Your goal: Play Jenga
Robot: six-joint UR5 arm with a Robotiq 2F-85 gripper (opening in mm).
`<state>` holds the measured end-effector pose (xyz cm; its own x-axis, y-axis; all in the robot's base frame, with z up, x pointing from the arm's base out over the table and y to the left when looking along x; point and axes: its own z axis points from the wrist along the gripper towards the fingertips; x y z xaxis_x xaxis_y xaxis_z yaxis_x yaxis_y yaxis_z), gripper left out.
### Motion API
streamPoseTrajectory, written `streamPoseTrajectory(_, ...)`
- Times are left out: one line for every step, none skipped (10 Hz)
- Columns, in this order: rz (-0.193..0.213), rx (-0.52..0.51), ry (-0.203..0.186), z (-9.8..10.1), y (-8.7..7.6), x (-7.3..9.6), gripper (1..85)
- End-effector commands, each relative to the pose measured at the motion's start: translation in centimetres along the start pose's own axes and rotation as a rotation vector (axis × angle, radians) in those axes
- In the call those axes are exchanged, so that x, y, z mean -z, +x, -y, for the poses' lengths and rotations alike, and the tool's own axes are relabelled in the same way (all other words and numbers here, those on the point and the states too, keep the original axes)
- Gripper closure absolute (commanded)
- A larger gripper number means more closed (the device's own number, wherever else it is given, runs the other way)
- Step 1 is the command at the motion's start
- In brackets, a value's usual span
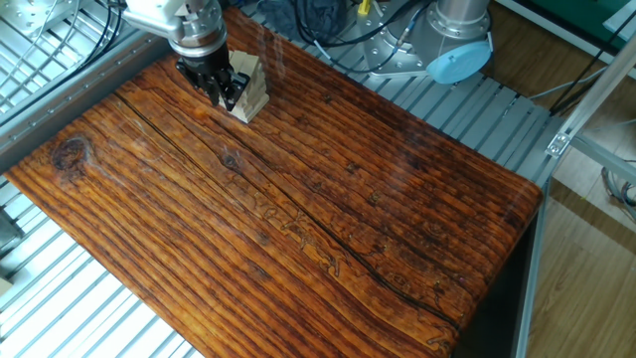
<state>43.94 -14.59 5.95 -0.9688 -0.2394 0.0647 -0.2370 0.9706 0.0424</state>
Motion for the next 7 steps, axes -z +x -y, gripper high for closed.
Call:
streamPoseTrajectory(0.007,-0.006,-0.01,-0.2,-0.27,0.17,62.0)
streamPoseTrajectory(0.007,-0.006,-0.009,-0.17,-0.27,0.17,62.3)
streamPoseTrajectory(0.007,-0.004,-0.009,-0.17,-0.28,0.17,62.7)
streamPoseTrajectory(0.008,-0.004,-0.007,-0.12,-0.34,0.16,63.0)
streamPoseTrajectory(0.009,-0.003,-0.003,-0.04,-0.4,0.13,63.3)
streamPoseTrajectory(0.01,-0.003,-0.002,0.01,-0.45,0.12,64.0)
streamPoseTrajectory(0.012,-0.002,0.002,0.11,-0.52,0.1,64.3)
